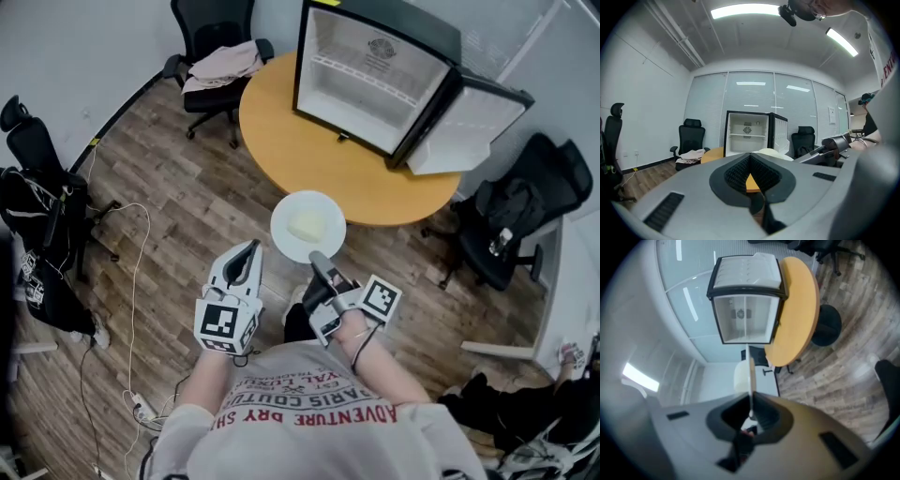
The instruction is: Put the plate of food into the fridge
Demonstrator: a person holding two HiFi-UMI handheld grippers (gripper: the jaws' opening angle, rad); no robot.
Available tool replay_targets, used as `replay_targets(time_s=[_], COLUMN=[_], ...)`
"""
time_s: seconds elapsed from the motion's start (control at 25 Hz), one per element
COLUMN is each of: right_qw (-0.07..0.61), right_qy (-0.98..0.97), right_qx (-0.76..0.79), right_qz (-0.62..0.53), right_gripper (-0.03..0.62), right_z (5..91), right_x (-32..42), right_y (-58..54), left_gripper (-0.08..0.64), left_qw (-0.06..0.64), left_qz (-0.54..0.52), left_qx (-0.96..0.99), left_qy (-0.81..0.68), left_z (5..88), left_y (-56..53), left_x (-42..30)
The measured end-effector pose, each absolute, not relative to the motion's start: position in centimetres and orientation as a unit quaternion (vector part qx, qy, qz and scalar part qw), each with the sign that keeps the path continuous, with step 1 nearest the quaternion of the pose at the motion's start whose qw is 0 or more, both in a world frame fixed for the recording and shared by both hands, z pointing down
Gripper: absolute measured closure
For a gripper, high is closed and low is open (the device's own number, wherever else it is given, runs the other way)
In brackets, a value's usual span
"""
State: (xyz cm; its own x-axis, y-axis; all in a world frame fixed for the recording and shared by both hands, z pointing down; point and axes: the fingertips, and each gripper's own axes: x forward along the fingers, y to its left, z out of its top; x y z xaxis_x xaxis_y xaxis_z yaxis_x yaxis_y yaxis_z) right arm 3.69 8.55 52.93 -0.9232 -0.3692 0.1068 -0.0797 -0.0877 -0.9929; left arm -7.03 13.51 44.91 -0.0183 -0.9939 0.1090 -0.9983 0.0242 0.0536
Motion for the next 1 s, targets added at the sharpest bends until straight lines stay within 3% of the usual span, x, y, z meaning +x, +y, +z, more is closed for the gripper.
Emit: replay_targets(time_s=[0.32, 1.0], right_qw=[0.115, 0.196], right_qy=[0.665, 0.636], right_qx=[-0.179, -0.27], right_qz=[-0.716, -0.696], right_gripper=[0.554, 0.552], right_z=[52.0, 51.7], right_x=[0.0, 0.2], right_y=[-2.7, -16.8], left_gripper=[0.534, 0.534], left_qw=[0.032, 0.028], left_qz=[0.041, 0.04], left_qx=[0.718, 0.797], left_qy=[-0.694, -0.602], left_z=[44.1, 43.4], left_y=[1.3, -15.4], left_x=[-10.4, -10.9])
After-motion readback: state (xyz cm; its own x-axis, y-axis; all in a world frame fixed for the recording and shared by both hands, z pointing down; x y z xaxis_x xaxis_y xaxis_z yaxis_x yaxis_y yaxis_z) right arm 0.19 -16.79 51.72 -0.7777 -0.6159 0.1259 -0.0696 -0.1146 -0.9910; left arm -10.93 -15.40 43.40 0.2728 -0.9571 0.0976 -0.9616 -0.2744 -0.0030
